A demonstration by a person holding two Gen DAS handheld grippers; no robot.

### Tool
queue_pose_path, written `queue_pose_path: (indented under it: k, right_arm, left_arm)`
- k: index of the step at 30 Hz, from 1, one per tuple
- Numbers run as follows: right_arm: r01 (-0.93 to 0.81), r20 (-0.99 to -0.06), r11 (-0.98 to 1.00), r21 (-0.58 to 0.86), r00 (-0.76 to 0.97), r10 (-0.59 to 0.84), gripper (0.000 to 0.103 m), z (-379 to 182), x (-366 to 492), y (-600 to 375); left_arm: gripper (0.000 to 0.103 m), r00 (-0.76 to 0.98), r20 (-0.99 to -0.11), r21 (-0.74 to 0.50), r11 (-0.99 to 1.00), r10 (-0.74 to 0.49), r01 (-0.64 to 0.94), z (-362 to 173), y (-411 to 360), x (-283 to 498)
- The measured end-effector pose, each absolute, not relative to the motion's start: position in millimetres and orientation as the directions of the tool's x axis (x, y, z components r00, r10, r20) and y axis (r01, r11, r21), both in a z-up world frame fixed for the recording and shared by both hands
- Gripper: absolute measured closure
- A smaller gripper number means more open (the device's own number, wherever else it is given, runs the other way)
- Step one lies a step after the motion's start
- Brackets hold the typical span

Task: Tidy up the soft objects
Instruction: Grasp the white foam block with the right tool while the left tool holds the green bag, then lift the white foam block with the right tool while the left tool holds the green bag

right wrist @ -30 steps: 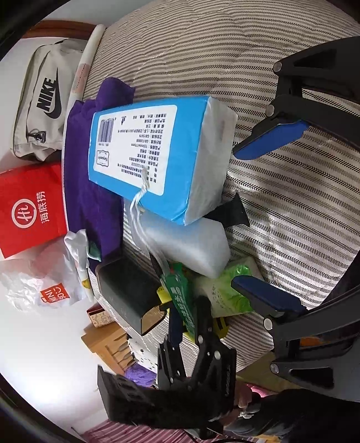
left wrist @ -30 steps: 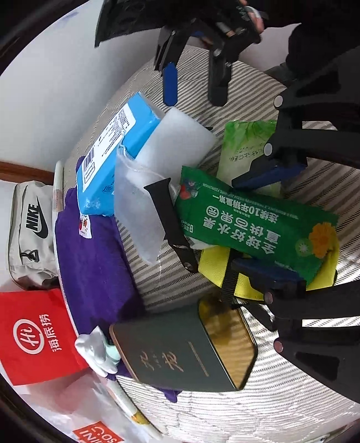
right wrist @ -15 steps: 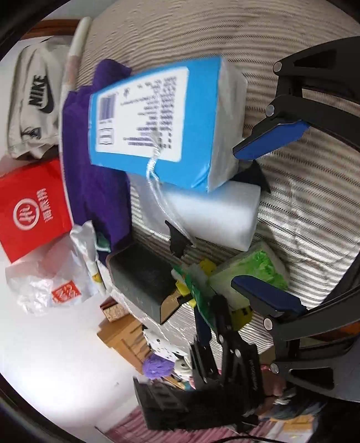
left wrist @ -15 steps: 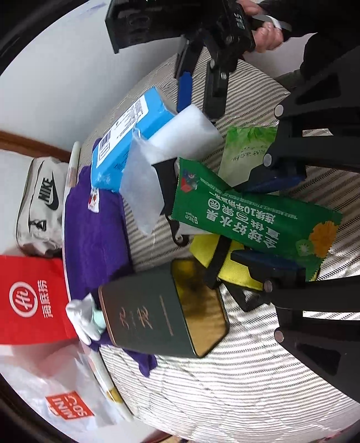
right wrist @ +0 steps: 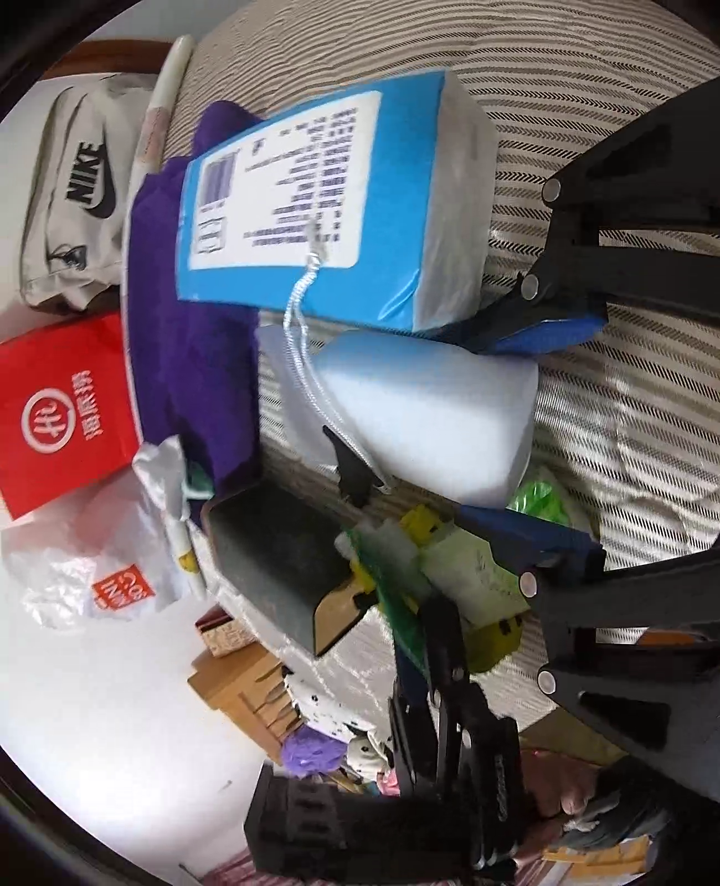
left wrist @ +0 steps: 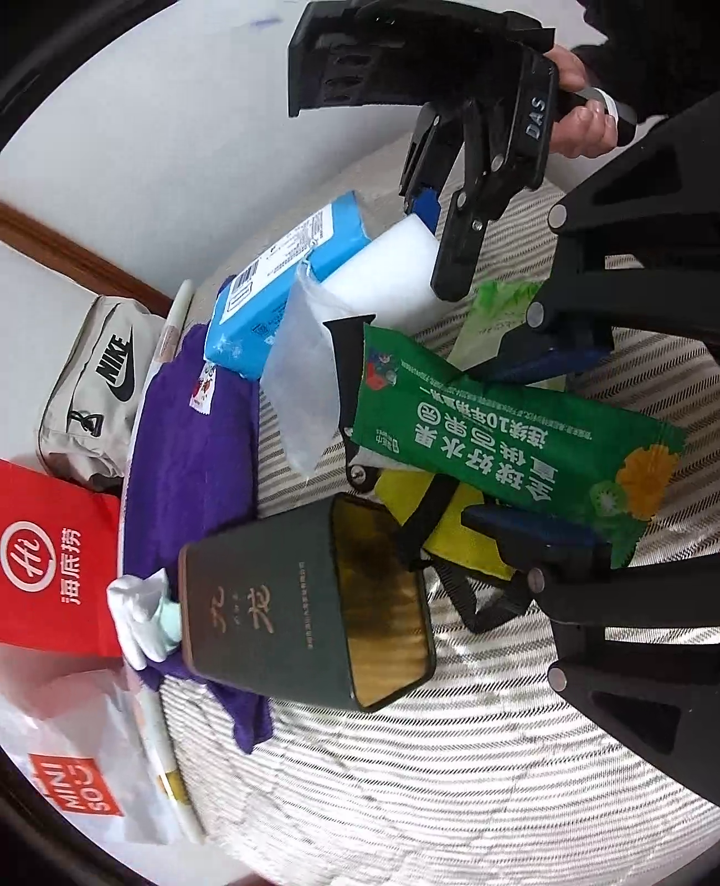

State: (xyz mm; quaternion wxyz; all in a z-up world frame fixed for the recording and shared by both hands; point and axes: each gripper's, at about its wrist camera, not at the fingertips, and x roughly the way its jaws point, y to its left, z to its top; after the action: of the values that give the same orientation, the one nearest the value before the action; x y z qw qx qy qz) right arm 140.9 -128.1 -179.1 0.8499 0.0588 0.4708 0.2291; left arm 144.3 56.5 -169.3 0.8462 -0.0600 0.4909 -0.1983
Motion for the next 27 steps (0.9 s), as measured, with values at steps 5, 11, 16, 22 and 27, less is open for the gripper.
queue_pose_path:
  k: [5, 11, 16, 22, 27]
  right_arm:
    - [-0.382, -0.746, 0.871, 0.307, 0.472, 0.47, 0.052, -162.9, 130.2, -127.8]
    - [-0.394, -0.749, 0.874, 0.284, 0.478, 0.459, 0.053, -156.8, 119.0, -137.7]
    - [-0.412, -0.755, 0.871, 0.268, 0.471, 0.456, 0.053, -154.1, 106.2, -149.8]
    - [-0.436, -0.771, 0.865, 0.248, 0.452, 0.449, 0.053, -158.2, 91.6, -155.7]
    - [-0.438, -0.789, 0.872, 0.219, 0.447, 0.422, 0.053, -163.0, 79.3, -170.0]
  left_arm:
    - [0.063, 0.429, -0.795, -0.346, 0.902, -0.428, 0.259, -170.5, 60.3, 146.5]
    - [0.064, 0.447, -0.78, -0.361, 0.898, -0.438, 0.25, -168.5, 64.2, 144.0]
    - [0.064, 0.46, -0.769, -0.367, 0.896, -0.444, 0.251, -160.5, 69.3, 138.7]
    - [0.066, 0.476, -0.772, -0.374, 0.907, -0.42, 0.194, -157.5, 79.2, 135.8]
    - [0.067, 0.499, -0.77, -0.36, 0.916, -0.399, 0.177, -151.9, 86.2, 126.6]
